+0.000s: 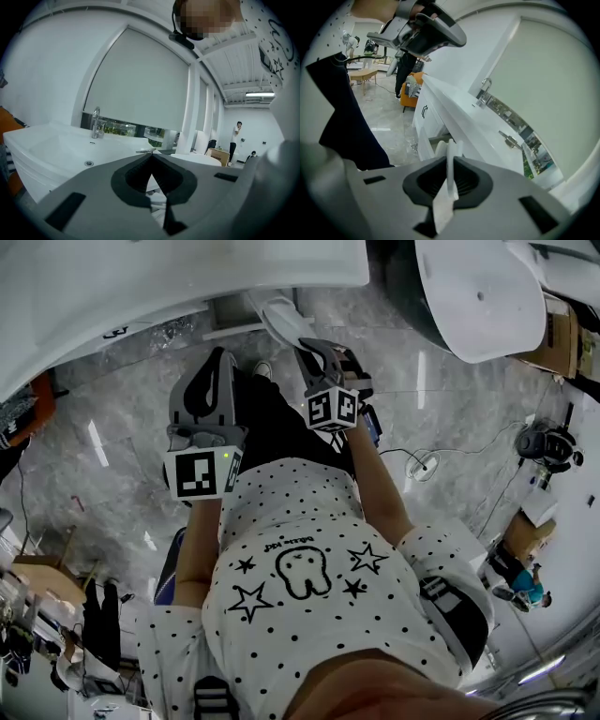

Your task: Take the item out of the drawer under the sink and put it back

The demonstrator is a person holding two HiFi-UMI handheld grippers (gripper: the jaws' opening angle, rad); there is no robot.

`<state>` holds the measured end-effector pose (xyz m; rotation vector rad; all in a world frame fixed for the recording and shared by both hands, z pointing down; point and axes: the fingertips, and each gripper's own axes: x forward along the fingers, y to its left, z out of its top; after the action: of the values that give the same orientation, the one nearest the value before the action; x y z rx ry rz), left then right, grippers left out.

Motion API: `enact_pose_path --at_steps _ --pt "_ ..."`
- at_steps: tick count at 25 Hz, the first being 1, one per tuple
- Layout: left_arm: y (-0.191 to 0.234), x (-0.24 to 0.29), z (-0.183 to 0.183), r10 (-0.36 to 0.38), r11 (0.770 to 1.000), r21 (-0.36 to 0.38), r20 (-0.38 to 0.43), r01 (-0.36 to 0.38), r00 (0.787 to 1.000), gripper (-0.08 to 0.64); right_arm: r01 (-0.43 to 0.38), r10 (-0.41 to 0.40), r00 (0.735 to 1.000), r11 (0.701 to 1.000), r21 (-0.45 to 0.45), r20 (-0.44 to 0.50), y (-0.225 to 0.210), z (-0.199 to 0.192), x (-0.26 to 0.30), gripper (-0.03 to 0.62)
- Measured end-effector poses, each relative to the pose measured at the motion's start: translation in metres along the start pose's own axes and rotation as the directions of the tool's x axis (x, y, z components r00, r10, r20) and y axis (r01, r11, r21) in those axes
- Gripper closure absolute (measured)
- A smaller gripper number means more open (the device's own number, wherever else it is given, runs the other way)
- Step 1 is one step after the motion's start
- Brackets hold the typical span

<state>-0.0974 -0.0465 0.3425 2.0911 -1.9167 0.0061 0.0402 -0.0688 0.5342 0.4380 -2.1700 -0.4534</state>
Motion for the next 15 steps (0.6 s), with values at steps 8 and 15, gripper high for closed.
enact_pose_path --at_steps 8,15 --pt "-0.003 0.004 0.012 0.004 1.0 0.005 0.018 -0.004 1.0 0.555 0.002 -0.002 1.0 1.0 -0.011 0.015 -0.012 0.004 -0.001 0.549" --pt "-0.005 0.003 0.021 0.003 1.0 0.012 0.029 -0.003 1.0 0.555 -0.001 0.001 0.999 1.0 -0.008 0.039 -0.017 0.014 -0.016 0.549"
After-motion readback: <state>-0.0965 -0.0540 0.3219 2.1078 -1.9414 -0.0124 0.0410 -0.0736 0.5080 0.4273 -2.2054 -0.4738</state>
